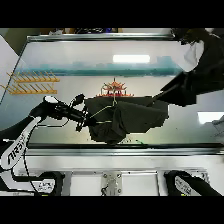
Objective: Fold the clothes and pants, and hang the long-sleeved shirts on hangers.
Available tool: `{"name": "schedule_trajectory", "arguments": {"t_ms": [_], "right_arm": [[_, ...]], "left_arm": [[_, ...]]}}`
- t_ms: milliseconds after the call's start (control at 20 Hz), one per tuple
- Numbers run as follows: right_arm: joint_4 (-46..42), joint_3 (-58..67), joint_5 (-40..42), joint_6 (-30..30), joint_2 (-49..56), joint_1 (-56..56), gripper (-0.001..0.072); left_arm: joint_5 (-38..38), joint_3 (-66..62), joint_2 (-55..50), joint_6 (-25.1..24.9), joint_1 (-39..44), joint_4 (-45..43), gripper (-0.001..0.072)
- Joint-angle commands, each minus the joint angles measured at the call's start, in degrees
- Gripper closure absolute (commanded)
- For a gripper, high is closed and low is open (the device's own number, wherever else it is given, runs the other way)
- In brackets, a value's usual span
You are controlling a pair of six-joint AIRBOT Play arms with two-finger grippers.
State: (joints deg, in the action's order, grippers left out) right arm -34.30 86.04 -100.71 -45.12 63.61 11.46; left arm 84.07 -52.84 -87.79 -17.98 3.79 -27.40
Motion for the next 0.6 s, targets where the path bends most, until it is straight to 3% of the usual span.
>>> {"name": "schedule_trajectory", "arguments": {"t_ms": [0, 100, 200, 250, 400, 550], "right_arm": [[14.5, -14.4, -3.5, 20.3, -4.1, 17.1, 0.0156], [11.3, -22.8, -2.9, 27.7, -4.8, 22.7, 0.0156], [3.3, -29.0, -0.3, 28.7, -4.2, 24.3, 0.0156], [3.0, -31.9, 0.9, 32.3, -3.8, 24.3, 0.0156], [11.2, -39.2, 2.6, 54.7, -3.8, 24.2, 0.0156], [15.6, -42.3, 7.0, 60.9, -3.2, 24.0, 0.0157]], "left_arm": [[0.0, 0.0, 0.0, 0.0, 0.0, 0.0, 0.0694], [0.0, 0.0, 0.0, 0.0, 0.0, 0.0, 0.0693], [0.1, 0.0, 0.0, 0.0, 0.0, 0.0, 0.0693], [0.2, 0.0, 0.0, 0.0, 0.0, 0.0, 0.0694], [0.6, 0.0, 0.0, 0.0, 0.0, 0.0, 0.0694], [0.9, 0.0, 0.0, 0.0, 0.0, 0.0, 0.0693]]}}
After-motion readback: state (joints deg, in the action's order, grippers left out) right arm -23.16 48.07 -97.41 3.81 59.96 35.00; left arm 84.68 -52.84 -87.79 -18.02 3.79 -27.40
